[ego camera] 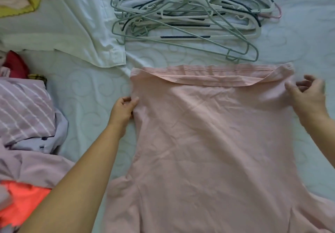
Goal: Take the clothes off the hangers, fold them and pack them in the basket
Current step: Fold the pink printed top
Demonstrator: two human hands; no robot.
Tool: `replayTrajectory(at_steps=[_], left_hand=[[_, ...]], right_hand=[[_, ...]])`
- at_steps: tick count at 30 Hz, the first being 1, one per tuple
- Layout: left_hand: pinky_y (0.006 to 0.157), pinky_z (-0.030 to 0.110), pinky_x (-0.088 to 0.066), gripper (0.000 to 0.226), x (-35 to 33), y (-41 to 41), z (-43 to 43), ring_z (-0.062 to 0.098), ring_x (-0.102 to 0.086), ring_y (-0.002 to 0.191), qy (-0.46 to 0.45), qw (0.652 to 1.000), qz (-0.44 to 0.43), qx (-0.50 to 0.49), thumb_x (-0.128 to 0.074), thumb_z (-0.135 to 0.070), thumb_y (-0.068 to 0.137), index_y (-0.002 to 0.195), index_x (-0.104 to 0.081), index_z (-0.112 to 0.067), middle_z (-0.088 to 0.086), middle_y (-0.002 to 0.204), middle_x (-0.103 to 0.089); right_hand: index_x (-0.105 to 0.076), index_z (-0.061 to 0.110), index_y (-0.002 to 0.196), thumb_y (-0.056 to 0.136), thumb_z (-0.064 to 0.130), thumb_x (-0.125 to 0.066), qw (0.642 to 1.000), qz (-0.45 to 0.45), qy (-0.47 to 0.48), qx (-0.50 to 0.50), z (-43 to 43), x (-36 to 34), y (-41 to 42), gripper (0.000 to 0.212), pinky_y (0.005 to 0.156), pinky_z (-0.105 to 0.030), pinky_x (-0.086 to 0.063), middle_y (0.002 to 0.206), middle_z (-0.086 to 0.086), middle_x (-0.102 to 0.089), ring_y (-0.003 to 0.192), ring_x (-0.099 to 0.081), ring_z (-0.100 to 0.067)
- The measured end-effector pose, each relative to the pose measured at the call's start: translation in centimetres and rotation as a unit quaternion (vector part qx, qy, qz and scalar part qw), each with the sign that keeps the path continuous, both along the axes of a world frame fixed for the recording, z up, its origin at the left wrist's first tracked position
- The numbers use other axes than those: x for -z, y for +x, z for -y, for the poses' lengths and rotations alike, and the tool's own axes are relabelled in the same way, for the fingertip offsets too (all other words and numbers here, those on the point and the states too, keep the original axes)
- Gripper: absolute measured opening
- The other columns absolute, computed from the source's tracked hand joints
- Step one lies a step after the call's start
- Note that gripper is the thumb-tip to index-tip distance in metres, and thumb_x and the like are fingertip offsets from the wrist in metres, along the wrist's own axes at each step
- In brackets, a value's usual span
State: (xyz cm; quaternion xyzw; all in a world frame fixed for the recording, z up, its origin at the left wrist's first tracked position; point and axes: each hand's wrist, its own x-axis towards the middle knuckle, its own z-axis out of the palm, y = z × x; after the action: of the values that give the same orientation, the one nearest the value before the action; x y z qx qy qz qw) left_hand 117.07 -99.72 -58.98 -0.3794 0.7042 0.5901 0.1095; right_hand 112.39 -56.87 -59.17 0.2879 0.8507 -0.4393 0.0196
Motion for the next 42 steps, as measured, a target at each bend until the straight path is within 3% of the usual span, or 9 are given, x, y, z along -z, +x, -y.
replayTrajectory(at_steps=[5, 14, 19, 23, 25, 30, 33, 35, 42], left_hand=[[0.049, 0.013, -0.046, 0.007, -1.2, 9.3, 0.8, 0.005, -0.056, 0.053, -0.027, 0.992, 0.093, 0.079, -0.064, -0.005, 0.085, 0.086, -0.057, -0.007, 0.007, 0.067, -0.057], [0.038, 0.017, -0.035, 0.019, -0.1, 12.3, 0.8, 0.014, -0.041, 0.051, -0.149, 0.960, 0.136, 0.193, -0.062, -0.006, 0.082, 0.066, -0.050, -0.011, 0.001, 0.060, -0.045], [0.048, 0.030, -0.038, 0.023, 0.8, 13.4, 1.0, 0.016, -0.037, 0.058, -0.115, 0.959, 0.141, 0.217, -0.057, -0.001, 0.077, 0.068, -0.038, -0.011, 0.001, 0.062, -0.036], [0.044, 0.027, -0.040, 0.018, 0.5, 13.5, 1.5, 0.017, -0.040, 0.061, -0.031, 0.972, 0.140, 0.188, -0.057, -0.005, 0.074, 0.072, -0.040, -0.011, 0.005, 0.067, -0.038], [0.051, 0.029, -0.040, 0.016, 0.5, 13.6, 1.5, 0.016, -0.041, 0.062, -0.028, 0.972, 0.126, 0.195, -0.059, -0.009, 0.073, 0.073, -0.044, -0.012, 0.002, 0.066, -0.042], [0.057, 0.021, -0.035, 0.019, 0.7, 14.3, 1.2, 0.009, -0.040, 0.057, -0.077, 0.977, 0.090, 0.175, -0.062, -0.032, 0.062, 0.071, -0.050, -0.021, -0.005, 0.065, -0.045], [0.056, 0.022, -0.028, 0.042, 0.1, 16.0, 1.7, 0.008, -0.037, 0.059, -0.131, 0.949, 0.095, 0.271, -0.064, -0.054, 0.062, 0.057, -0.037, -0.021, -0.006, 0.067, -0.038], [0.062, 0.027, -0.027, 0.047, -0.4, 17.3, 2.4, 0.012, -0.037, 0.068, -0.170, 0.922, 0.097, 0.334, -0.047, -0.069, 0.049, 0.058, -0.031, -0.025, -0.010, 0.071, -0.034], [0.063, 0.023, -0.032, 0.031, -2.9, 19.0, 3.3, 0.010, -0.044, 0.075, -0.179, 0.870, 0.110, 0.446, -0.050, -0.055, 0.063, 0.071, -0.030, -0.032, -0.015, 0.073, -0.040]], right_hand=[[-0.044, 0.004, 0.135, 0.093, 0.055, -0.024, 0.899, -0.027, 0.234, -0.368, 4.7, 1.8, 8.6, 0.070, 0.109, -0.041, -0.020, 0.144, -0.017, -0.040, 0.132, -0.030, -0.028], [-0.033, 0.027, 0.144, 0.088, 0.053, -0.010, 0.812, 0.016, 0.267, -0.519, 14.1, 1.2, 0.7, 0.065, 0.114, -0.031, -0.007, 0.156, 0.002, -0.019, 0.145, -0.014, -0.017], [-0.006, 0.031, 0.150, 0.098, 0.022, -0.035, 0.852, 0.090, 0.337, -0.391, 17.1, -1.5, -6.1, 0.060, 0.117, -0.040, -0.002, 0.155, 0.002, 0.022, 0.144, 0.015, -0.020], [-0.054, 0.013, 0.129, 0.091, 0.021, -0.038, 0.770, -0.104, 0.229, -0.586, 21.2, -1.3, -2.5, 0.042, 0.101, -0.053, -0.041, 0.144, -0.017, -0.041, 0.127, -0.043, -0.039], [-0.052, 0.015, 0.132, 0.087, 0.037, -0.026, 0.701, -0.081, 0.216, -0.675, 22.8, 0.3, -0.2, 0.056, 0.108, -0.044, -0.033, 0.143, -0.009, -0.045, 0.131, -0.043, -0.032], [-0.008, 0.027, 0.150, 0.098, 0.041, -0.023, 0.750, 0.026, 0.277, -0.601, 26.5, 2.1, -0.8, 0.055, 0.114, -0.029, 0.011, 0.158, 0.007, 0.002, 0.145, 0.007, -0.012], [-0.038, 0.014, 0.142, 0.097, 0.034, -0.032, 0.787, -0.050, 0.246, -0.564, 28.3, 1.0, 2.2, 0.049, 0.115, -0.040, -0.013, 0.154, -0.008, -0.027, 0.142, -0.022, -0.027], [-0.062, 0.006, 0.113, 0.089, 0.031, -0.040, 0.824, -0.127, 0.188, -0.518, 29.3, 0.3, 5.5, 0.041, 0.092, -0.042, -0.045, 0.125, -0.017, -0.057, 0.112, -0.054, -0.037], [-0.040, 0.009, 0.121, 0.088, 0.039, -0.055, 0.867, 0.130, 0.195, -0.440, 35.7, -0.4, 9.1, 0.047, 0.087, -0.038, -0.041, 0.125, -0.011, -0.041, 0.117, -0.042, -0.030]])
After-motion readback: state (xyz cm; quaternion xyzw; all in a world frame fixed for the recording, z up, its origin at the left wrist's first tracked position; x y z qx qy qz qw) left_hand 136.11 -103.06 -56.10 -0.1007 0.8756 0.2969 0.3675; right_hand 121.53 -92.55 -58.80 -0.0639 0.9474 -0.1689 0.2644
